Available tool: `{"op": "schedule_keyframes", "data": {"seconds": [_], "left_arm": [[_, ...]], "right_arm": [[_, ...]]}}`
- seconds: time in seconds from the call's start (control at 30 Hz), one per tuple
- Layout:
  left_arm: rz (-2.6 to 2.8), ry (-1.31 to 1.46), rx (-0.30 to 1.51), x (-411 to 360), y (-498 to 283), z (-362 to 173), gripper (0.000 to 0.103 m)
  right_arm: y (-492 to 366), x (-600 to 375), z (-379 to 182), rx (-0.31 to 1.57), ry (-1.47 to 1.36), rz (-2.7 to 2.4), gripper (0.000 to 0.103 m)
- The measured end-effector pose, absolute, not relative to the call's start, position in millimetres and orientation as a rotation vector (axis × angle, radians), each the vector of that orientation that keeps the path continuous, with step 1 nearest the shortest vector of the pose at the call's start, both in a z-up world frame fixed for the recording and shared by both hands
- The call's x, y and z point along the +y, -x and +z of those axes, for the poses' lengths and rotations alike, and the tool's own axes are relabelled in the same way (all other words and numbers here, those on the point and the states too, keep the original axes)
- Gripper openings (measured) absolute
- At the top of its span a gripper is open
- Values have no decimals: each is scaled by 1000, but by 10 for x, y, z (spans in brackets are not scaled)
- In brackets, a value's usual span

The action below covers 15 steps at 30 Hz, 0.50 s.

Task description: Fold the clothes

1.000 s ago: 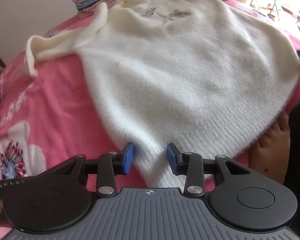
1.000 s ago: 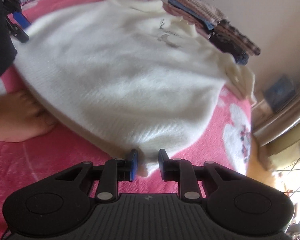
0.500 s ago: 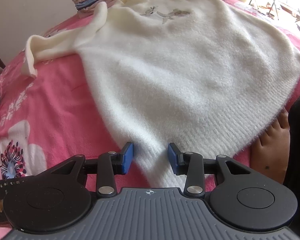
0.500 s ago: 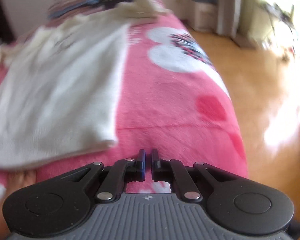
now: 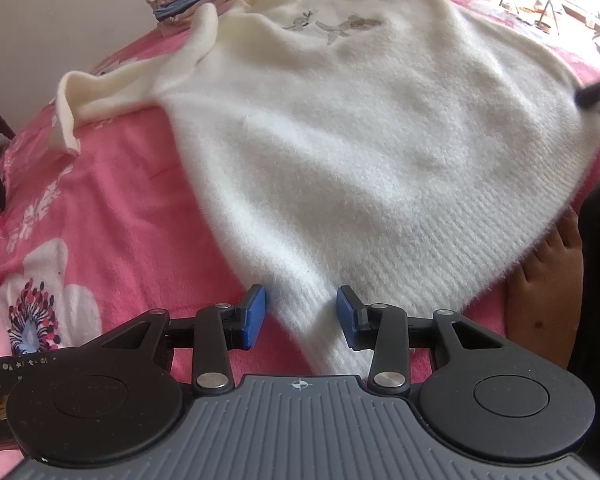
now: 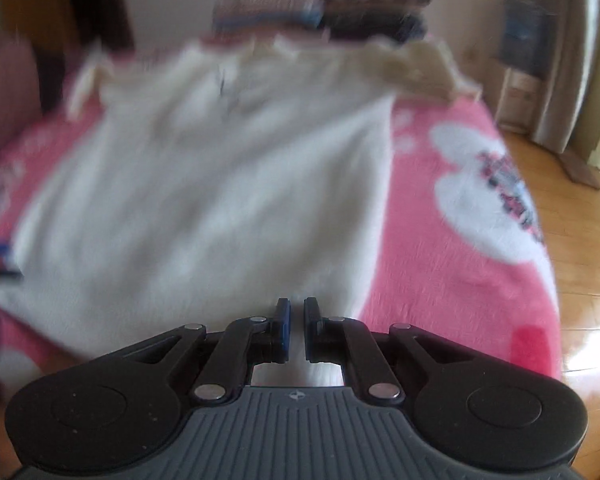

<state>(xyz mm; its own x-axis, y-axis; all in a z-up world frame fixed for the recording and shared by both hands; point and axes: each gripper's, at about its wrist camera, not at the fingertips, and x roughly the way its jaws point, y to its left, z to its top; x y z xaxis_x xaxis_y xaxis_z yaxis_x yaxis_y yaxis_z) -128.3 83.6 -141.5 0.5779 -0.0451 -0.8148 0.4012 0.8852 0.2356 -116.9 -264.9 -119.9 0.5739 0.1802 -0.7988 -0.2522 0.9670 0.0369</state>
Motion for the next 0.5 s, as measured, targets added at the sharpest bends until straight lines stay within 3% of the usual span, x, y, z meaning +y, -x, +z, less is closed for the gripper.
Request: {"op": "schedule_keyframes", "data": {"seconds": [0.3,0.5], "left_arm": [[-273,-412,919,993,1337,-1309,39],[-207,-334,813,1072,1266,-1043,39]], "right_arm": [[1487,-2880,-1047,1064,152,252,7],[1218,-2778,-706,943,199,283,8]]}}
